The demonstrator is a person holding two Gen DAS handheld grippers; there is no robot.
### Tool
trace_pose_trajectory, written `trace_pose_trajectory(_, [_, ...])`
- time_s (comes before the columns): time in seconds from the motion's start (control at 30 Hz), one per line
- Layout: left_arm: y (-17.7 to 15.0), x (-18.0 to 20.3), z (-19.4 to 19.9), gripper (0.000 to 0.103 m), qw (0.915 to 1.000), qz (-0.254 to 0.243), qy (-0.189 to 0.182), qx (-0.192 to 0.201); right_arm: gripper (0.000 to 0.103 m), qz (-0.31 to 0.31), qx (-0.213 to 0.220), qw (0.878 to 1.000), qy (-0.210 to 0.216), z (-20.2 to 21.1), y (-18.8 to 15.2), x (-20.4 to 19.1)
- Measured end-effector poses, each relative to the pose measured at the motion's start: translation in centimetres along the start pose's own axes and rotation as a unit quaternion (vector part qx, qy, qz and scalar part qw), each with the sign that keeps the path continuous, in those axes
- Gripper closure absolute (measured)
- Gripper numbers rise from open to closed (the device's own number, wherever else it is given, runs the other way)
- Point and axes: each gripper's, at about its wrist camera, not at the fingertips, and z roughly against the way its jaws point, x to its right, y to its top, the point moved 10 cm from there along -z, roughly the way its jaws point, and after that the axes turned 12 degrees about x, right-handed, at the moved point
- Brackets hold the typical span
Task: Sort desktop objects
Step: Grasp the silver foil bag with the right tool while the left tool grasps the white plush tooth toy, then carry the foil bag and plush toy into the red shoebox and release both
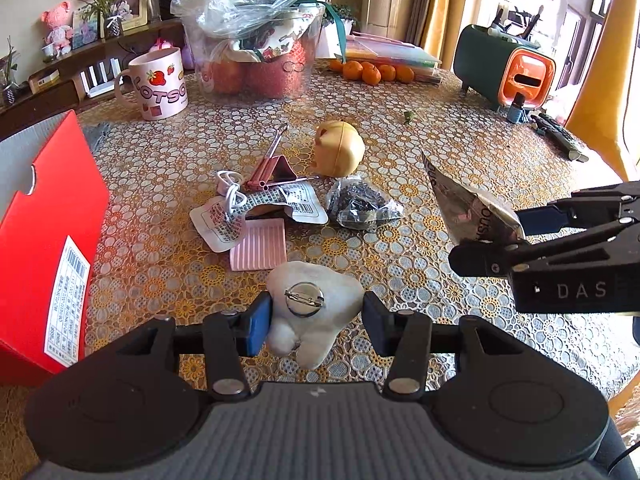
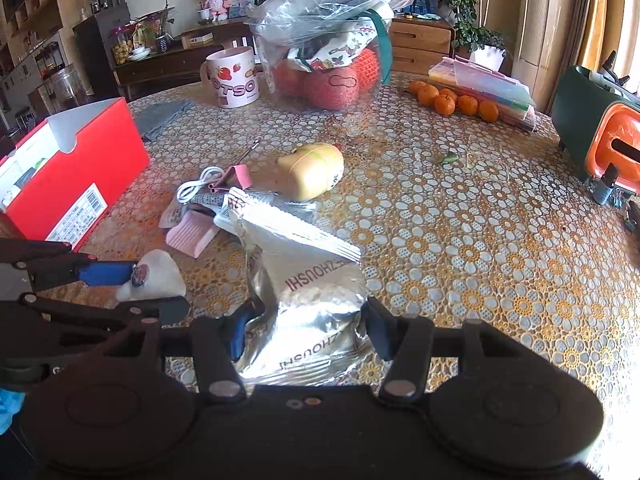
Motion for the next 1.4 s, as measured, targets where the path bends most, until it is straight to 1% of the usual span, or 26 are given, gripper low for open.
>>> trace_pose_trajectory(0.37, [1.4,-1.9,5.4,0.055,0.9994,0.021,0.006,0.027,0.048,0.004,0.01,1.0,0.023,3.6,0.9,-4.1])
trace_pose_trajectory(0.63, [2.5,-4.6,9.1,0.055,0.9983,0.036,0.019,0.041,0.048,0.018,0.015,0.999,0.039,4.8,2.4,-7.9])
trace_pose_trajectory(0.93, [4.1,-9.2,12.6,0.055,0.9964,0.046,0.041,0.058,0.048,0.034,0.03,0.997,0.069,5.1,5.2,-13.6])
trace_pose_trajectory(1.17, [5.7,-14.1,14.6,0.055,0.9926,0.052,0.074,0.082,0.048,0.068,0.047,0.993,0.09,4.3,8.0,-18.5])
trace_pose_trajectory(1.4, [6.8,-19.7,16.6,0.055,0.9864,0.06,0.113,0.103,0.048,0.099,0.054,0.988,0.109,2.5,10.2,-23.1])
